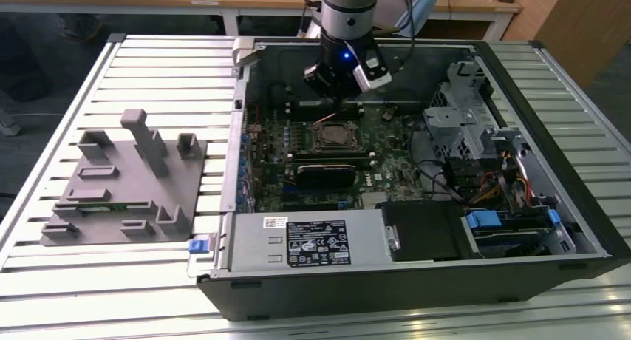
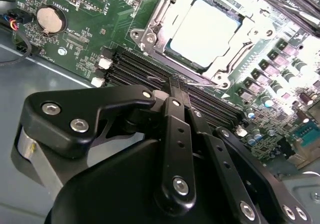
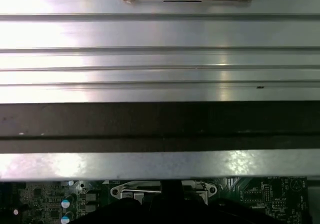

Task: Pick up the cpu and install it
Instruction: 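Install the first cpu locking lever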

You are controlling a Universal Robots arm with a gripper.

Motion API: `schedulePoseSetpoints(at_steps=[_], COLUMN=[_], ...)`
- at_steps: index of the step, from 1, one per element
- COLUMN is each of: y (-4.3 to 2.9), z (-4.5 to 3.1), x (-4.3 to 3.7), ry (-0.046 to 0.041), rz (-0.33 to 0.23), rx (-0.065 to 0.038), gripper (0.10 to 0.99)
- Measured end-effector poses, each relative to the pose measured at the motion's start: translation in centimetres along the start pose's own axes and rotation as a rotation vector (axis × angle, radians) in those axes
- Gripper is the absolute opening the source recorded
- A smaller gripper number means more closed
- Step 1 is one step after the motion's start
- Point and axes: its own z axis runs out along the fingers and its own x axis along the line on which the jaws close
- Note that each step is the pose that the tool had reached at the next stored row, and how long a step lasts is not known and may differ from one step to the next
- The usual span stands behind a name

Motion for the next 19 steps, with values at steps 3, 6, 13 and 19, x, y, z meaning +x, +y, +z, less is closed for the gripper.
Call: schedulePoseSetpoints(at_steps=[3,6,13,19], y=[0.03,0.05,0.04,0.02], z=[0.09,0.19,0.51,0.96], x=[-0.19,-0.37,-0.70,-0.90], ry=[0.0003,0.0003,0.0004,0.0006], rz=[0.000,0.000,0.000,0.000], rx=[0.000,0.000,0.000,0.001], gripper=[0.106,0.106,0.106,0.106])
